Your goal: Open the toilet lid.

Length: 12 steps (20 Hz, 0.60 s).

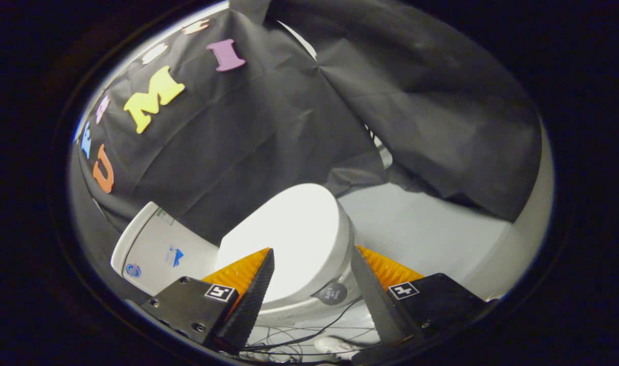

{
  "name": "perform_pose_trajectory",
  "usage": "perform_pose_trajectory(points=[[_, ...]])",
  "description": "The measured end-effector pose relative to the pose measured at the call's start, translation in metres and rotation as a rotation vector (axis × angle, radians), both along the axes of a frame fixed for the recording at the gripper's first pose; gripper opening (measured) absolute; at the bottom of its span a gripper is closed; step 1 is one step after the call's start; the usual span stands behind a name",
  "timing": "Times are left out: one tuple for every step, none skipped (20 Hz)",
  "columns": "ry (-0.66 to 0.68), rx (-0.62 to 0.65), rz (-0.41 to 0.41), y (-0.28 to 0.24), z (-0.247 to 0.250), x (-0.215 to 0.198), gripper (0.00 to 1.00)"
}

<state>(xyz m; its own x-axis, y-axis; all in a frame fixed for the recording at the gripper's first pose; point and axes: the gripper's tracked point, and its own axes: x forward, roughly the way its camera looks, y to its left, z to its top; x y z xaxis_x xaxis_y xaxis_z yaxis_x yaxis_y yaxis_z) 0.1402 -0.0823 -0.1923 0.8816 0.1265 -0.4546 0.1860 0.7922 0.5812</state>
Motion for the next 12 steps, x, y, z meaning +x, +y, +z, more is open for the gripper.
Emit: perform_pose_trajectory(points=[[0.030, 0.032, 0.005, 0.001, -0.012, -0.001, 0.95], [0.055, 0.059, 0.013, 0.005, -0.023, -0.003, 0.94], [0.073, 0.083, 0.014, 0.006, -0.030, -0.003, 0.92], [0.086, 0.103, 0.015, 0.008, -0.039, -0.001, 0.90], [0.102, 0.120, 0.016, 0.010, -0.047, -0.001, 0.88], [0.117, 0.142, 0.022, 0.013, -0.053, -0.002, 0.83], [0.132, 0.168, 0.025, 0.015, -0.059, -0.002, 0.82], [0.148, 0.191, 0.021, 0.017, -0.065, -0.002, 0.80], [0.161, 0.208, 0.020, 0.017, -0.071, -0.002, 0.79], [0.174, 0.222, 0.019, 0.018, -0.076, -0.003, 0.77], [0.187, 0.232, 0.021, 0.018, -0.082, -0.004, 0.75], [0.198, 0.244, 0.021, 0.021, -0.086, -0.004, 0.73]])
